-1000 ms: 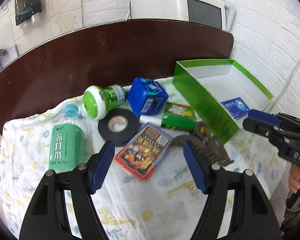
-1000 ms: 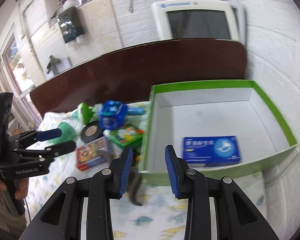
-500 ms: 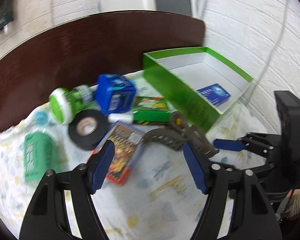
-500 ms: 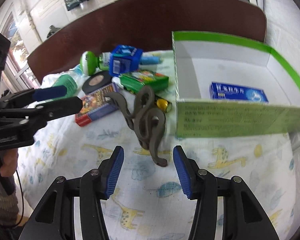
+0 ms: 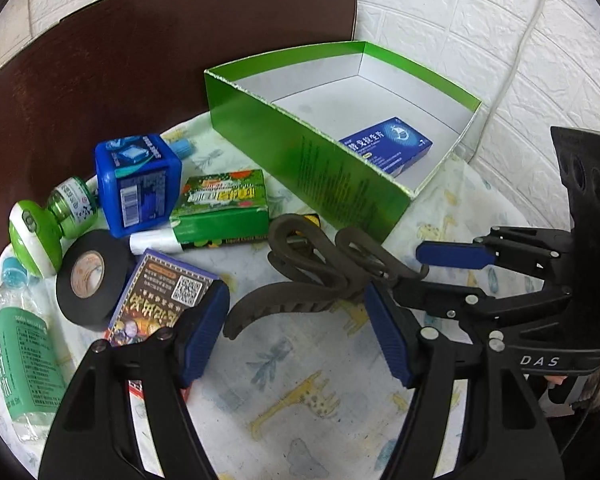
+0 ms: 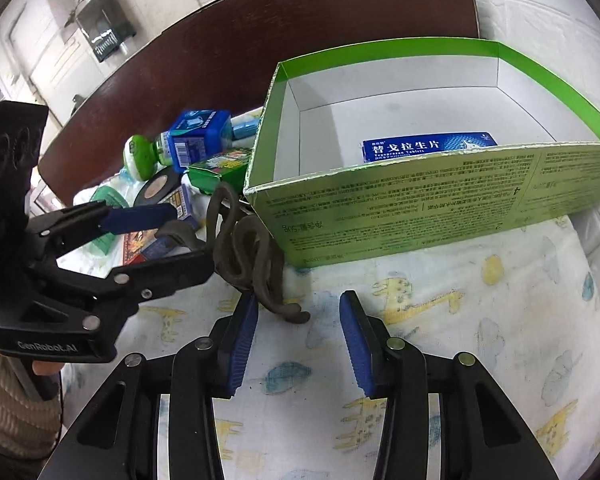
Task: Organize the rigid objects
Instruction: 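Move the right gripper to the brown claw clip and grasp it, then carry the brown claw clip into the green box and release it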
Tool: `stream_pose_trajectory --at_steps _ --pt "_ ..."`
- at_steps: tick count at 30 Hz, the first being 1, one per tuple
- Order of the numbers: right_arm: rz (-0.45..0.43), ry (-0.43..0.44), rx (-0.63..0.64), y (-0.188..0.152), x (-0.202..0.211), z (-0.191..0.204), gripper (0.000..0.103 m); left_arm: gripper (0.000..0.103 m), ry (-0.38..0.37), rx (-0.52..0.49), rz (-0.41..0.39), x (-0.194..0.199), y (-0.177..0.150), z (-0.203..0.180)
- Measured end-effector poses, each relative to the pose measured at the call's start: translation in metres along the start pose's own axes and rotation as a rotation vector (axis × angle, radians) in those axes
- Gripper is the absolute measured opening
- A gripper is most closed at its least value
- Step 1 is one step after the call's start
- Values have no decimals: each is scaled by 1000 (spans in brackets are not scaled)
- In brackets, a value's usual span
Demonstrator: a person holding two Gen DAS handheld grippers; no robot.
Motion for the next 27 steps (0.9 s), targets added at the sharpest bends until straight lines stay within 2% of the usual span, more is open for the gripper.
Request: stream_pose_trajectory --at_steps 7,9,16,27 --pt "-11 35 54 2 -8 13 45 66 6 49 -7 2 -5 5" --pt "-12 37 50 2 -8 12 45 63 -3 61 -4 -1 -5 4" --pt "-17 24 27 3 -7 9 45 63 0 97 -16 1 -3 0" --pt "-73 22 54 11 21 22 45 63 23 119 -93 40 -3 -14"
Point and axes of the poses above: each gripper's, at about its wrist camera, not at the fingertips, and x roughly against the way its jaws point, z to its left, y to its top, the point moved 8 cm from there along -x, roughly the way its jaws point, and after that the axes turned 3 degrees about -y, right-handed, at the moved point
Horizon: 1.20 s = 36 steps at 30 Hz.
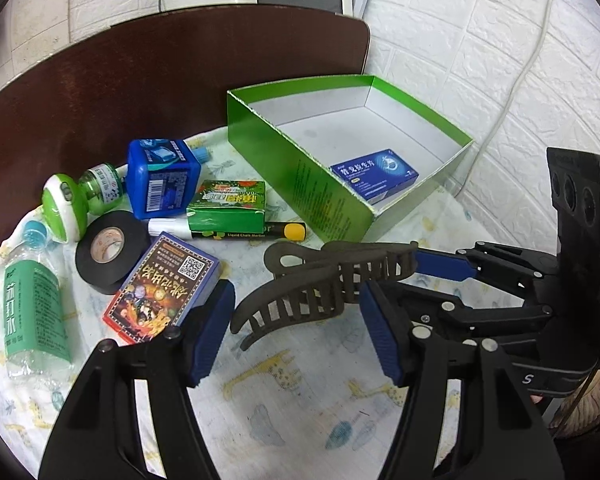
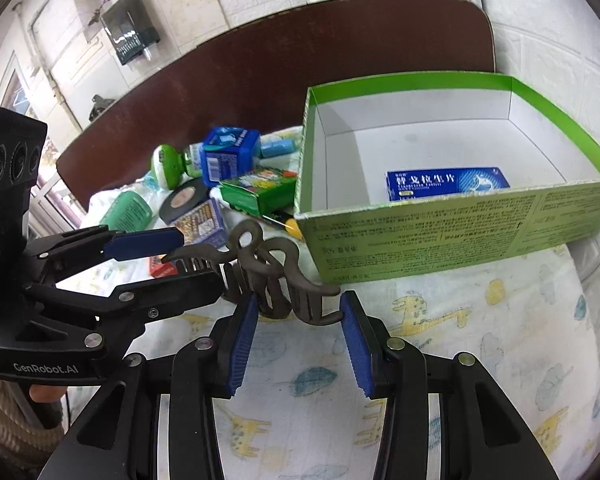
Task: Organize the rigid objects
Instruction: 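Carry the brown claw clip into the green box and release it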
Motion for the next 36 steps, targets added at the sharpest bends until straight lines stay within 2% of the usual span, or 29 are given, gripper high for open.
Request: stream_pose_trajectory --at_steps 11,20,29,36 --pt "-106 5 39 29 33 14 45 63 27 -34 -102 34 30 -12" --pt "-188 -26 21 58 53 -7 45 63 1 -92 -140 34 67 -31" --pt "-238 -42 -41 75 63 -46 45 63 -11 -154 -127 13 102 -62" --pt "-248 -66 -88 80 60 -78 45 63 -37 -187 -90 -14 116 -79"
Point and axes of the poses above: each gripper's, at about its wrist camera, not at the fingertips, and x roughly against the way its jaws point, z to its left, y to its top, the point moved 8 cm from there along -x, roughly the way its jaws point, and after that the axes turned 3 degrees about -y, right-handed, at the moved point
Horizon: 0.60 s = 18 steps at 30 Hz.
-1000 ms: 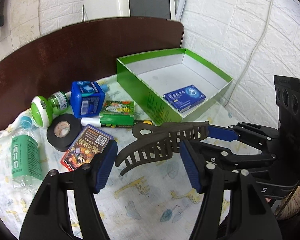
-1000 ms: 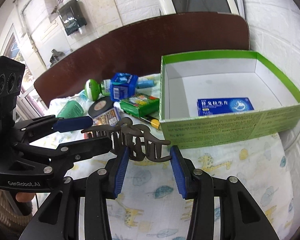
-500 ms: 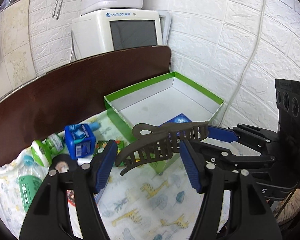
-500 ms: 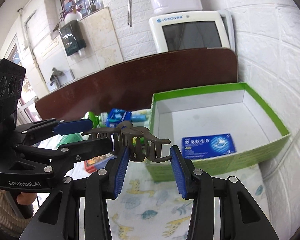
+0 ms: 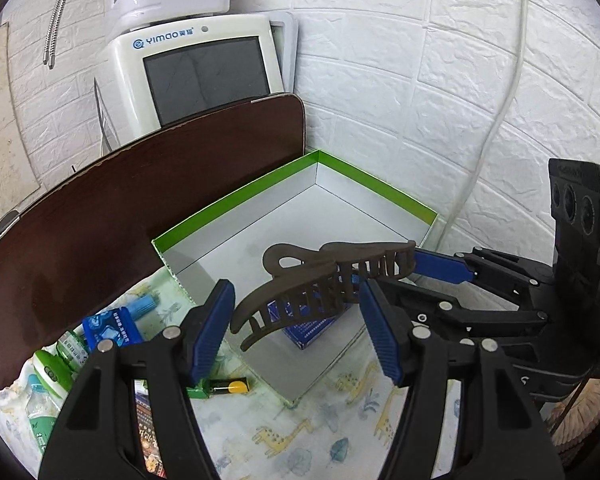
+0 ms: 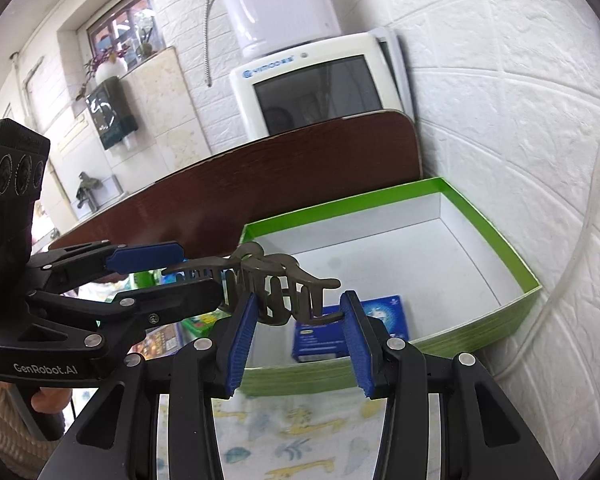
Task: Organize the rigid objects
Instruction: 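Carry the brown claw clip into the green box and release it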
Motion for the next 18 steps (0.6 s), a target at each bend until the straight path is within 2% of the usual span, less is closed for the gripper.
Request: stream_pose_trajectory --at_steps 15,18 --pt "22 -26 -99 9 -36 -53 46 63 -41 -8 69 -60 25 1" --pt "22 -36 -102 11 -42 -58 46 59 -47 -17 73 -67 28 1"
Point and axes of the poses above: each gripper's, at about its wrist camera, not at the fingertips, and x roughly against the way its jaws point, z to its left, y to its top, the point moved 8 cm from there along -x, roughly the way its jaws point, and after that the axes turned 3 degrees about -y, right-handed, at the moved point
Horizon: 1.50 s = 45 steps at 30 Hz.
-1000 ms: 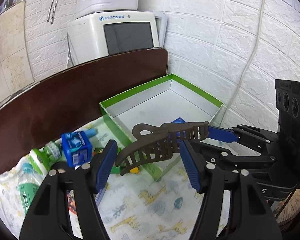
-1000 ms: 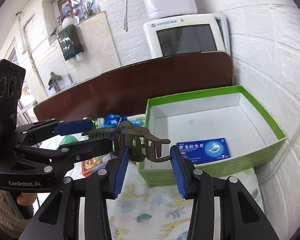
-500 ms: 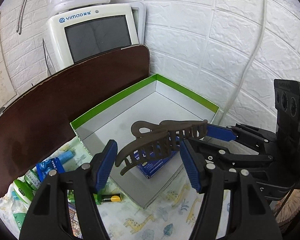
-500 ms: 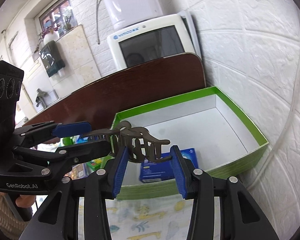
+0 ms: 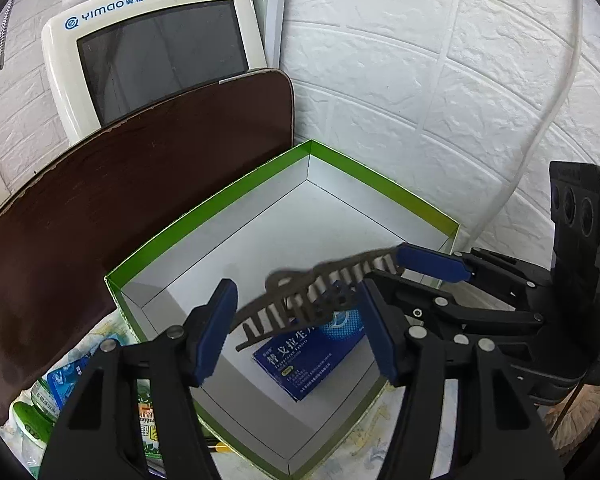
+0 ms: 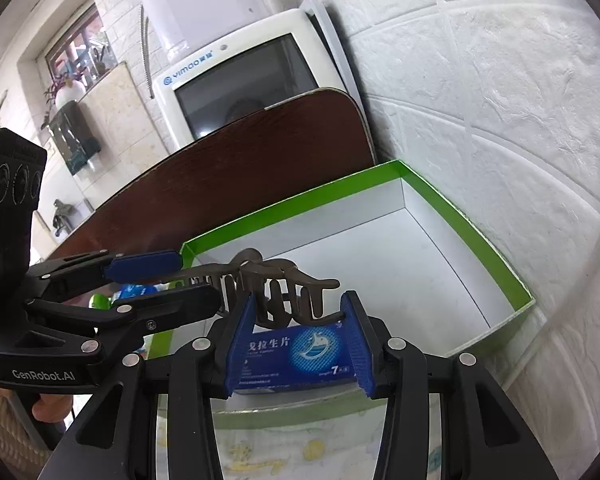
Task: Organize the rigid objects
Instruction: 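Carry the brown claw clip into the green box and release it, then move the right gripper to the red card box and grasp it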
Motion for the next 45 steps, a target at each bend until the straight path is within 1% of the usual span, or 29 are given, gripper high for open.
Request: stream_pose_trajectory --at_steps 8,14,18,20,22,23,25,29,32,37,41,45 --pt "0 -34 8 5 -11 -6 46 59 -10 11 16 -8 1 12" --pt "19 -34 10 2 -14 -4 46 61 -2 22 24 -9 -2 20" --pt "16 -22 16 2 -10 1 46 61 34 19 22 0 -7 30" --pt "11 -17 29 2 -5 7 46 63 65 17 5 10 -9 37" --pt "4 -9 43 4 1 14 46 69 97 26 -20 24 -12 44" --pt "-1 -3 54 5 4 19 46 75 115 37 -38 34 -15 50" --pt "-11 5 77 6 11 28 46 77 157 62 -72 54 -21 63" --pt "-10 29 121 4 18 52 46 76 228 150 -109 90 -42 94" --pt "-1 59 164 0 19 79 46 76 263 205 -123 112 -66 111" --pt "34 123 244 -17 17 129 46 76 319 267 -107 137 -116 129" --pt "91 170 291 -37 7 167 46 76 326 334 -63 137 -157 139" --pt "202 215 277 -62 -12 195 46 76 293 388 -27 134 -193 141"
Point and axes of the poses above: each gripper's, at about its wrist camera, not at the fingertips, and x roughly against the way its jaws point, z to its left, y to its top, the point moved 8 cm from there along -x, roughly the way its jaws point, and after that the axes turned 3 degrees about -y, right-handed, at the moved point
